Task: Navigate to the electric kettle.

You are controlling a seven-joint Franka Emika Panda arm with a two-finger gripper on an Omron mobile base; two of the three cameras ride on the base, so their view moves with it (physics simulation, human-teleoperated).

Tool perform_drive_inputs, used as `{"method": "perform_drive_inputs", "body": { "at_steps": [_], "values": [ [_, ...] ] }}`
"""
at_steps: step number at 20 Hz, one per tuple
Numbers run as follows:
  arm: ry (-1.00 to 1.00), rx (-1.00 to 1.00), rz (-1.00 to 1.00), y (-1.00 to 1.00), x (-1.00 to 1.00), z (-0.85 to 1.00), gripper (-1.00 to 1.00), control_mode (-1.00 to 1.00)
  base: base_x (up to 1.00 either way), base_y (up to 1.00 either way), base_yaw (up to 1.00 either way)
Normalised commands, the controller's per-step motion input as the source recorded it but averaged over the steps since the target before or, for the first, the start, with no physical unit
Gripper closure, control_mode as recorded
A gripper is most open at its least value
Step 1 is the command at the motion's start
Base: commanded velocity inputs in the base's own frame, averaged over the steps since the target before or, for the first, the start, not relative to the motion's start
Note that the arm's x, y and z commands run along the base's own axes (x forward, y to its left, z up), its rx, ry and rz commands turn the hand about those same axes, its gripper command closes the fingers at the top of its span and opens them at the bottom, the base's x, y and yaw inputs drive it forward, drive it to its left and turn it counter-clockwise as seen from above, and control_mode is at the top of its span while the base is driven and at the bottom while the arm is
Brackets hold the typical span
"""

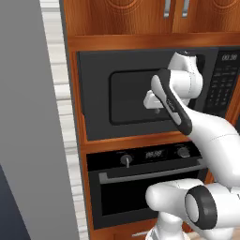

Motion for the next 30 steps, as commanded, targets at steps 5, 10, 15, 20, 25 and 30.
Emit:
{"method": "perform_drive_inputs", "body": {
  "at_steps": [5, 10, 15, 20, 25, 30],
  "values": [
    [-0.21, 0.0, 0.02, 0.0, -0.61, 0.0, -1.0, -1.0, 0.0, 0.0, 0.0],
    [-0.05, 0.0, 0.01, 0.0, -0.2, 0.0, -1.0, 1.0, -0.8, -0.03, -0.08],
    [0.0, 0.0, 0.0, 0.0, 0.0, 0.0, -1.0, 1.0, -0.69, -0.16, -0.63],
    [0.0, 0.0, 0.0, 0.0, 0.0, 0.0, -1.0, 1.0, -0.17, -0.2, -0.79],
    [0.0, 0.0, 0.0, 0.0, 0.0, 0.0, -1.0, 1.0, 0.0, -0.33, -0.83],
    [0.0, 0.0, 0.0, 0.0, 0.0, 0.0, -1.0, 1.0, 0.0, -0.54, -0.81]
  ]
}}
